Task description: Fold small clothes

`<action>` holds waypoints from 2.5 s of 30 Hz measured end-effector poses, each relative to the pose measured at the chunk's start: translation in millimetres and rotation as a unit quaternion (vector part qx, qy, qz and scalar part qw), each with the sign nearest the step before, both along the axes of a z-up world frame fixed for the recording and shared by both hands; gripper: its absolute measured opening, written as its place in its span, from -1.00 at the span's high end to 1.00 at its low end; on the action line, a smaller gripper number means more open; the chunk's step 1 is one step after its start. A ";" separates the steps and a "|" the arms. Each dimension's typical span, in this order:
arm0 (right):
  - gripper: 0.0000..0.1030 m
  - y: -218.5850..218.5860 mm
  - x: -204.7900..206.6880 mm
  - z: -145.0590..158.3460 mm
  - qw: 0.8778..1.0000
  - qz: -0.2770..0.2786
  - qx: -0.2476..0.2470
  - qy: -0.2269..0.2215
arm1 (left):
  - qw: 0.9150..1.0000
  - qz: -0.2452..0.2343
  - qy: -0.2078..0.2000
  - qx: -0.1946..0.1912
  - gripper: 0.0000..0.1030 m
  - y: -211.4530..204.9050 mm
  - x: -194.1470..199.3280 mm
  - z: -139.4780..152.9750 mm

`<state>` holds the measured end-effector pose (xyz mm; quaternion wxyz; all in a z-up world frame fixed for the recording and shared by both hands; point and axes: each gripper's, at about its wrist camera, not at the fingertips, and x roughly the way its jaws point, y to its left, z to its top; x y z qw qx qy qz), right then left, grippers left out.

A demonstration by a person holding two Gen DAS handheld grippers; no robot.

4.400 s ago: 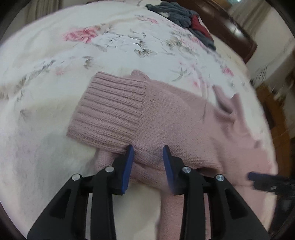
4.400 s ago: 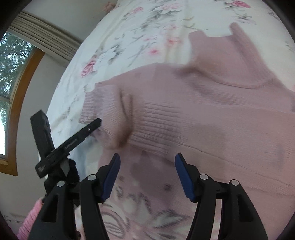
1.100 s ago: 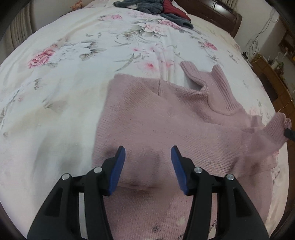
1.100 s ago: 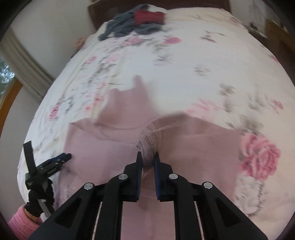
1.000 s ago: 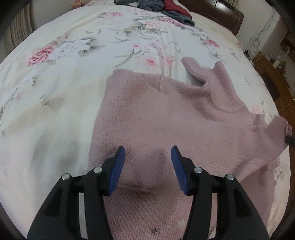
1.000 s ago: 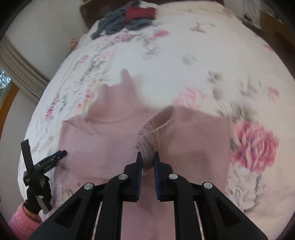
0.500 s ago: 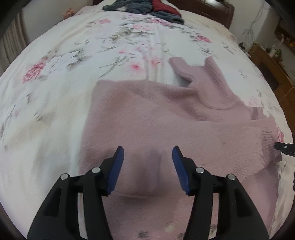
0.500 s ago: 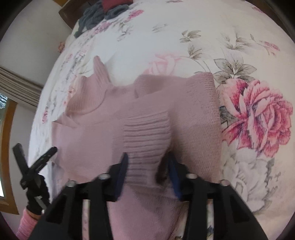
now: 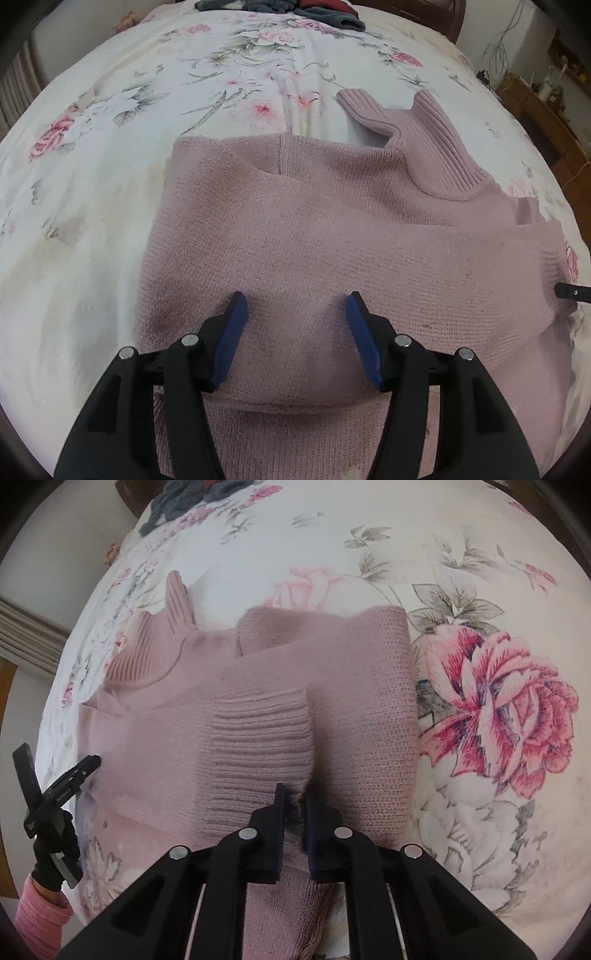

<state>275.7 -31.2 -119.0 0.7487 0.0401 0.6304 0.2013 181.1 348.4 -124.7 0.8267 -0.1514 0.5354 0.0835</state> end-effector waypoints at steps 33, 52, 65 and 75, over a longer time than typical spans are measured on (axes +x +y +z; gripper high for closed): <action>0.08 213.8 164.6 -18.1 0.996 0.040 0.065 -0.040 | 0.992 -0.040 -0.028 -0.114 -0.13 -7.7 195.5 -5.6; 0.73 162.5 57.1 55.5 0.976 0.145 0.124 -0.106 | 0.972 -0.135 -0.125 -0.144 0.57 -36.3 106.4 49.9; 0.56 118.9 -22.7 14.0 0.976 0.196 0.080 -0.043 | 0.971 -0.172 -0.052 -0.158 0.23 -18.3 3.0 19.3; 0.20 113.0 27.3 15.7 0.985 0.099 0.139 -0.014 | 0.962 -0.050 -0.040 -0.264 0.07 18.5 55.5 -4.3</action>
